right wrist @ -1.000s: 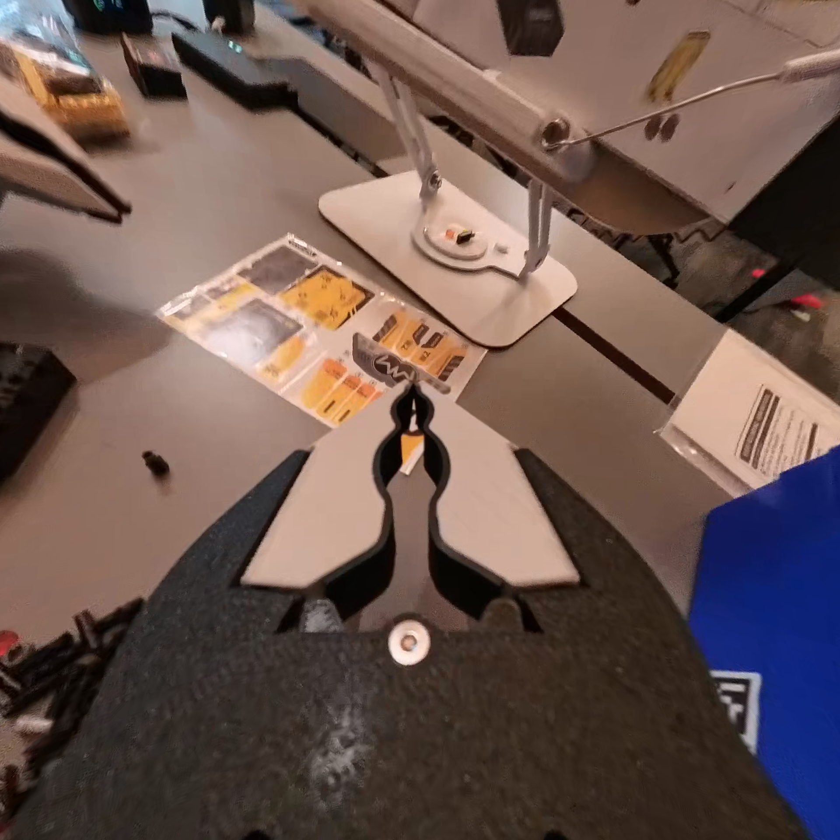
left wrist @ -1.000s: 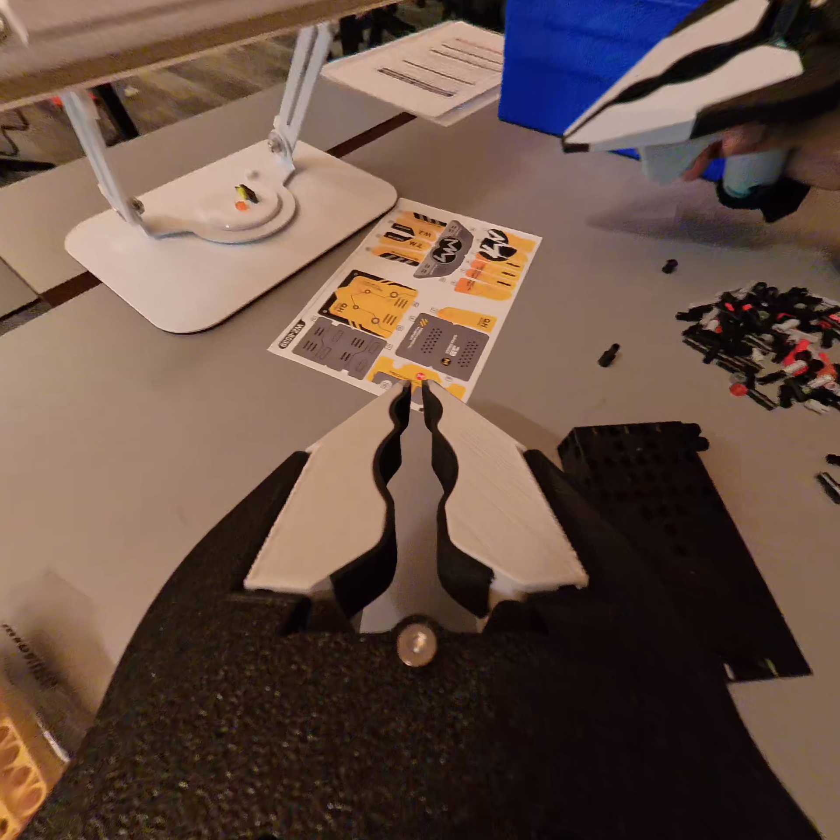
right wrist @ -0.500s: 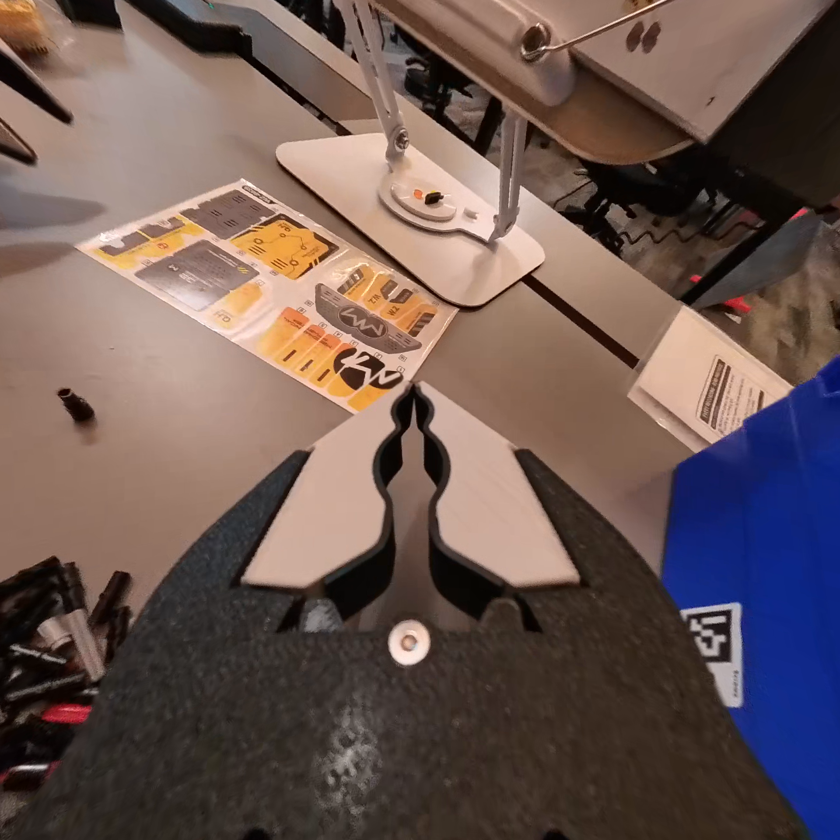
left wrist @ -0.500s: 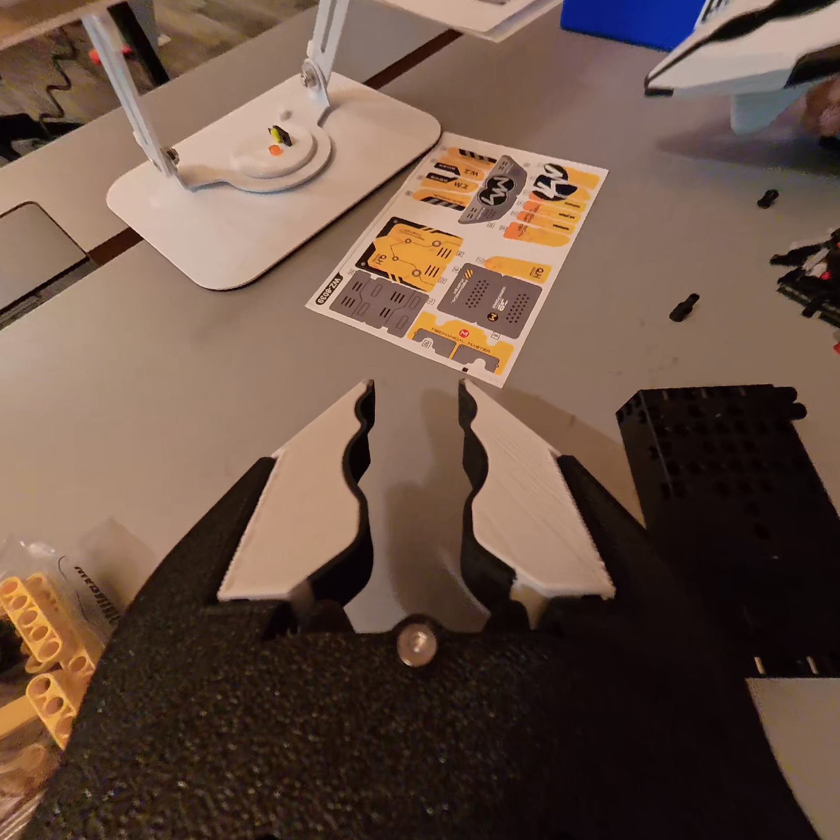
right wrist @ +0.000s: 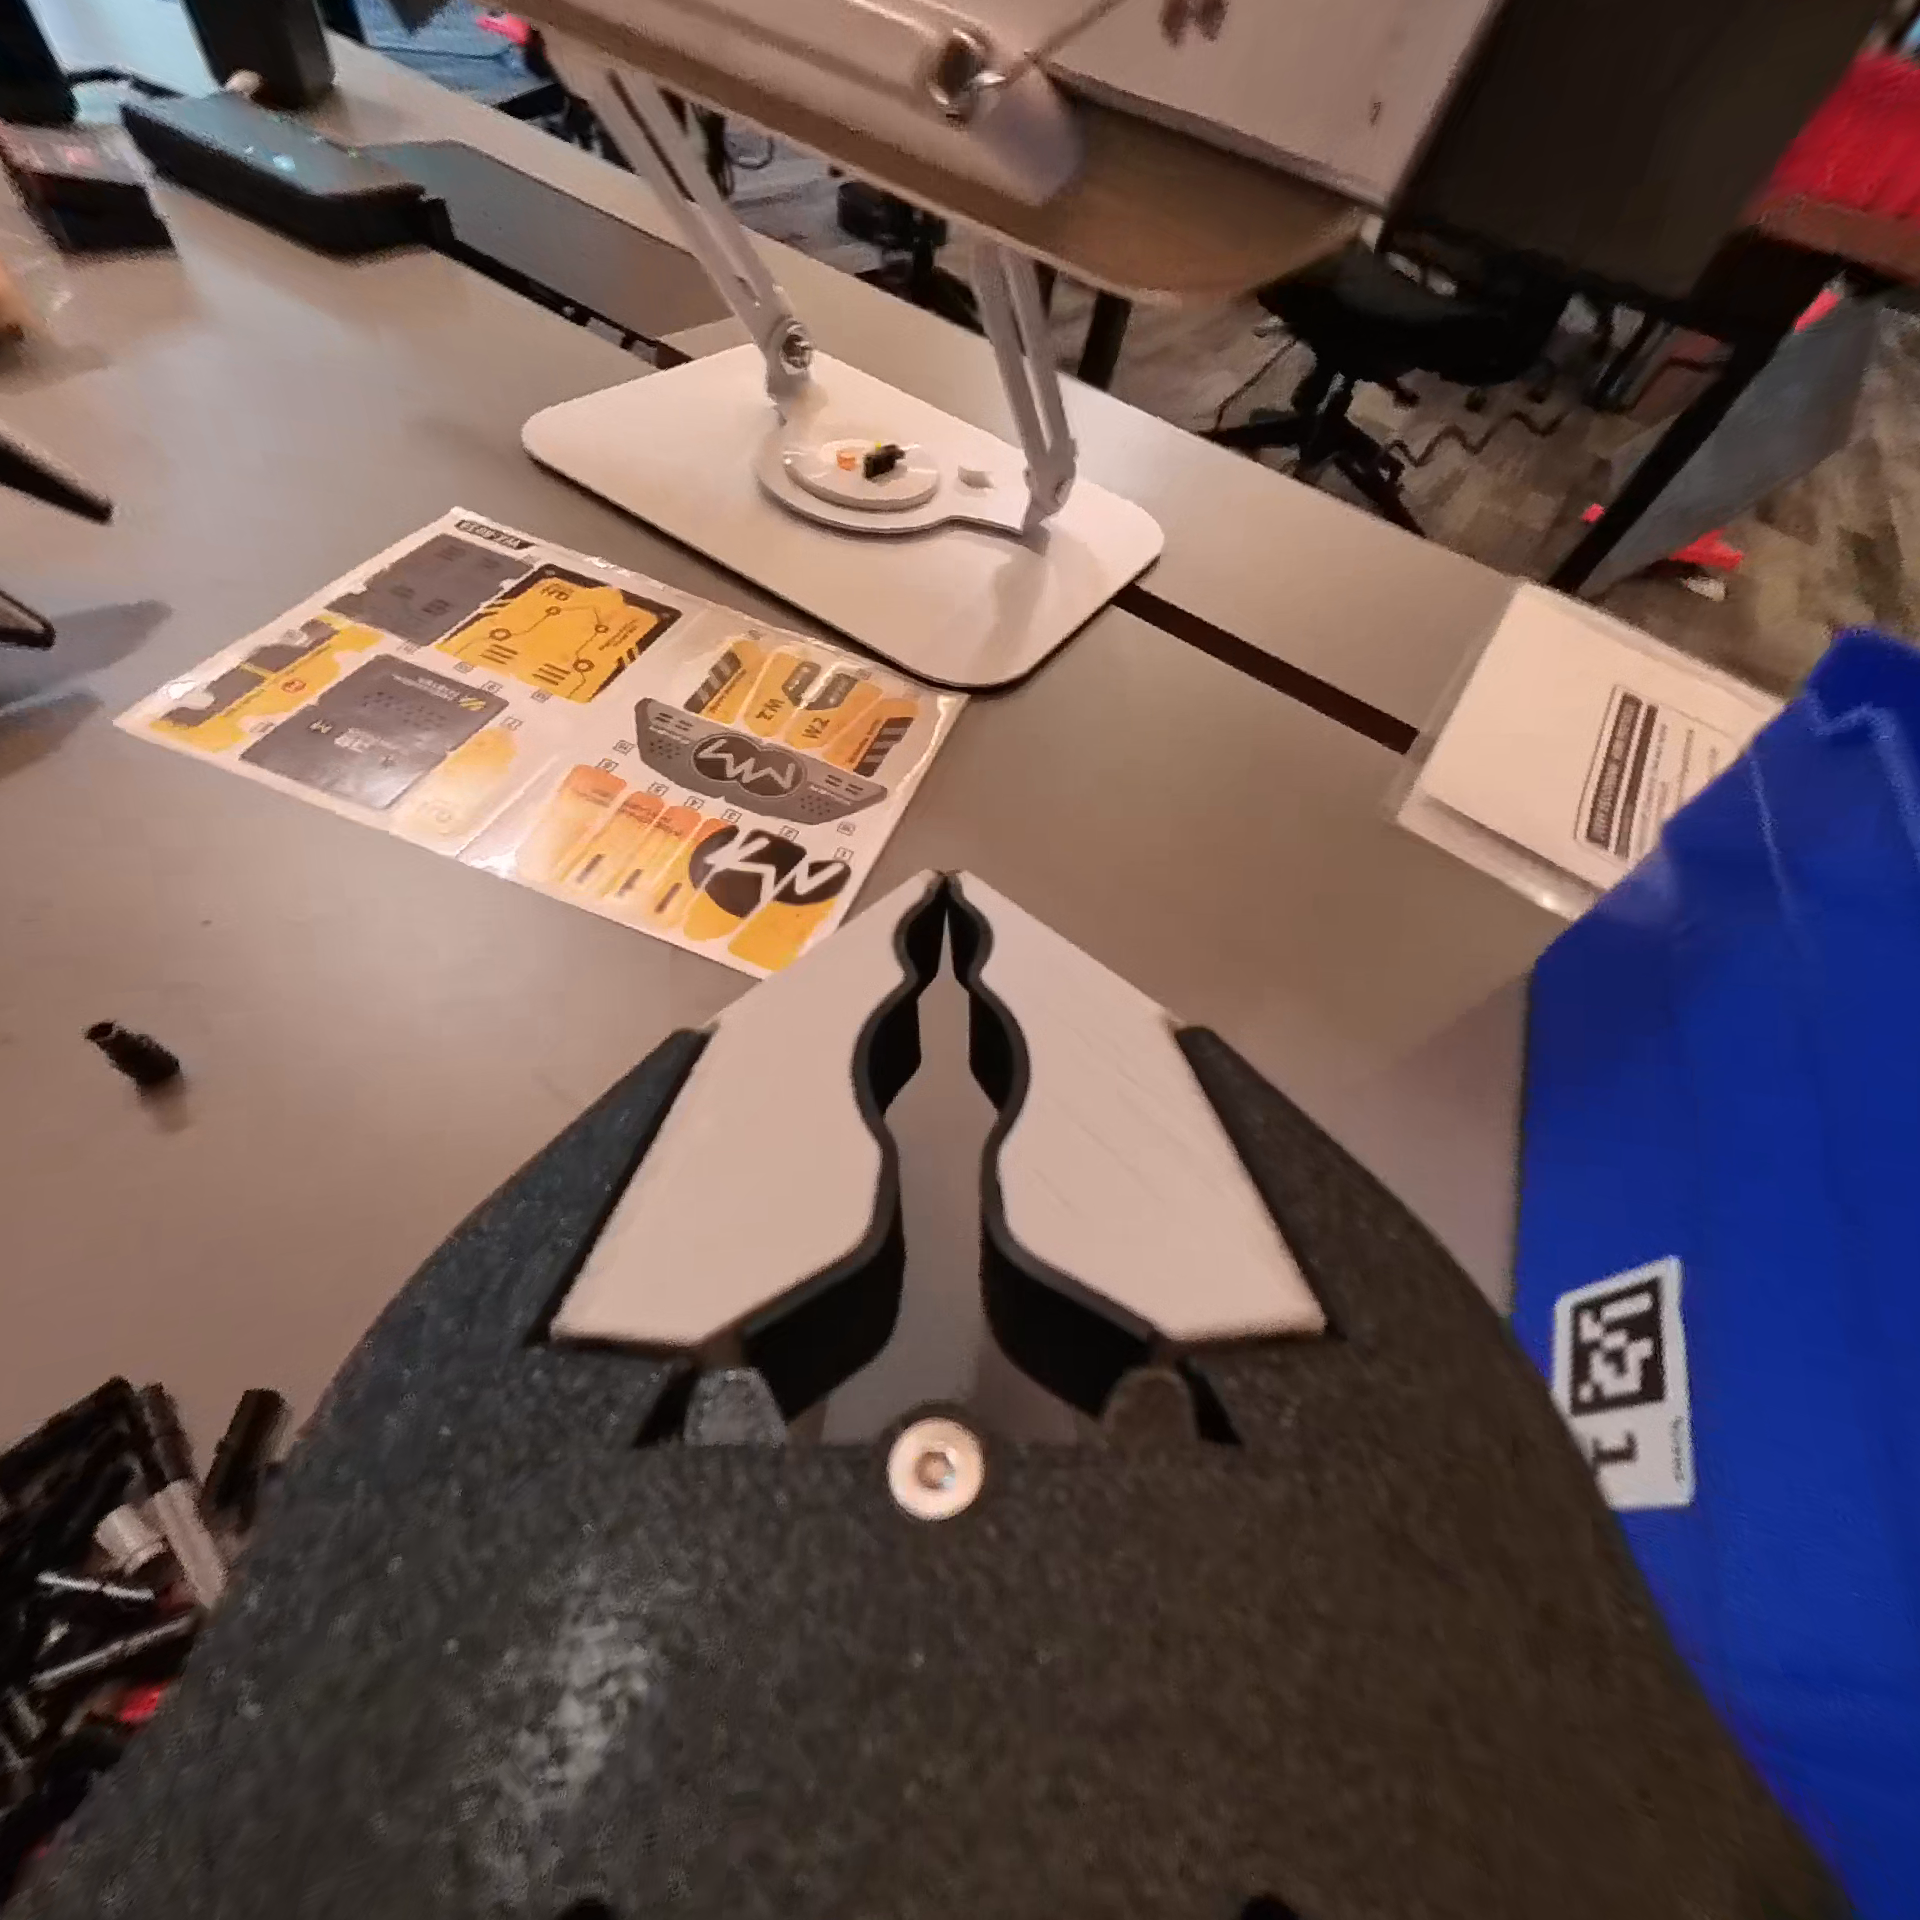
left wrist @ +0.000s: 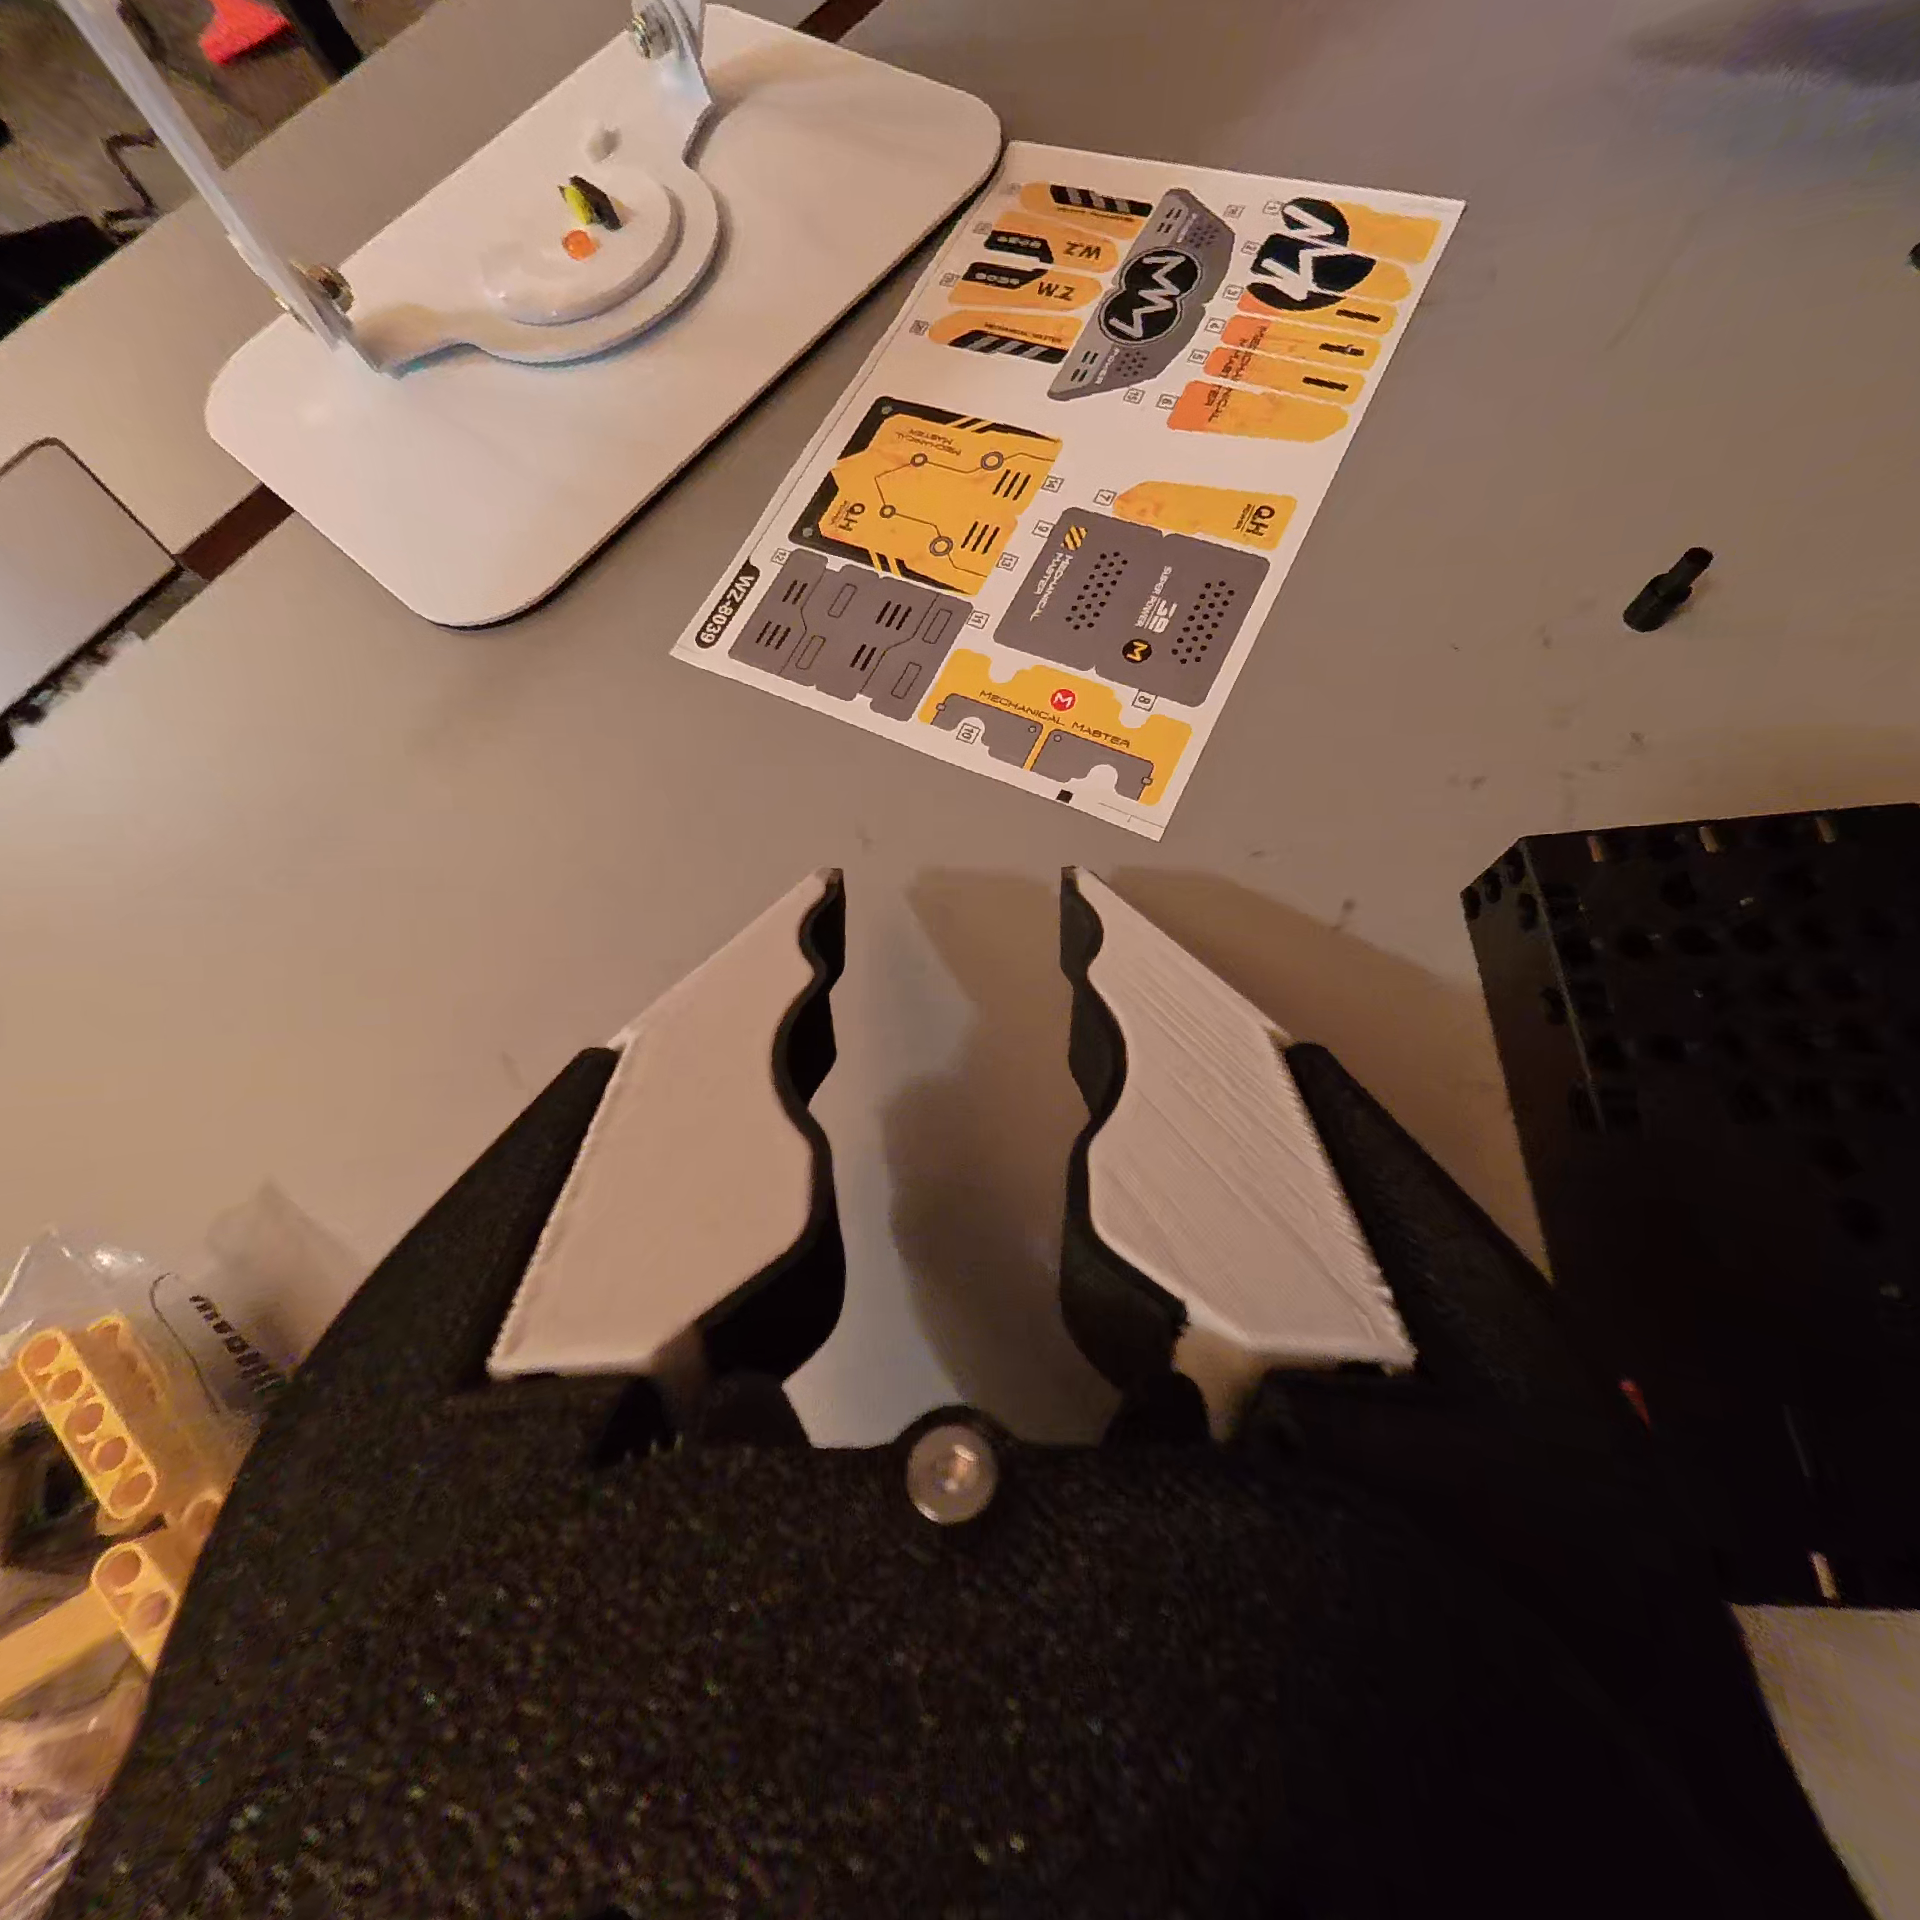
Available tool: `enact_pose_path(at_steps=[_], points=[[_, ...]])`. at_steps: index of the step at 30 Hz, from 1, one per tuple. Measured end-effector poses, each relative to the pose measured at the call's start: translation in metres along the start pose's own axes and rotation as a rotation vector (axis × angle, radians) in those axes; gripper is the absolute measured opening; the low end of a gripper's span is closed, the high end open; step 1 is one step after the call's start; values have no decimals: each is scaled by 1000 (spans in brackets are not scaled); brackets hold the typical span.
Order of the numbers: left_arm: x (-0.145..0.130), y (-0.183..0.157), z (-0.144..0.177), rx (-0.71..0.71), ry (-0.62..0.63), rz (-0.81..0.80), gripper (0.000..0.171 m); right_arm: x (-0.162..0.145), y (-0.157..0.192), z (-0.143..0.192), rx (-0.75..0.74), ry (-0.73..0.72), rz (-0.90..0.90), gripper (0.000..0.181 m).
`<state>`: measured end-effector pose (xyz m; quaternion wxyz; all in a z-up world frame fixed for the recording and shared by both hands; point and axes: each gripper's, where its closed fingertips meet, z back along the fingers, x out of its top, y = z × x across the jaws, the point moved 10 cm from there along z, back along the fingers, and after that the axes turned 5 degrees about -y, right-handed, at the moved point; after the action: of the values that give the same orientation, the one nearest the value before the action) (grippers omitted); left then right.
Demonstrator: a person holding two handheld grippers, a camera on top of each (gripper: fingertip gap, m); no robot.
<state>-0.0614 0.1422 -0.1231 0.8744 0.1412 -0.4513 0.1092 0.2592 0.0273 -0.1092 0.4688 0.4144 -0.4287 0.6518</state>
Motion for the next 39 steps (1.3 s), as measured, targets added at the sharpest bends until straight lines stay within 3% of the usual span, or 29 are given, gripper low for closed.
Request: enact_pose_path(at_steps=[4, 9, 17, 39], points=[[0, 5, -1, -38, 9, 59, 41, -4, -7, -2, 47, 63, -144, 0], [-1, 8, -2, -80, 13, 95, 41, -5, -14, 1, 46, 39, -215, 1], [-2, 7, -7, -82, 62, 86, 41, -5, -8, -3, 72, 74, -168, 17], [-3, 9, -9, -95, 82, 120, 40, -6, -8, -4, 112, 89, -178, 21]])
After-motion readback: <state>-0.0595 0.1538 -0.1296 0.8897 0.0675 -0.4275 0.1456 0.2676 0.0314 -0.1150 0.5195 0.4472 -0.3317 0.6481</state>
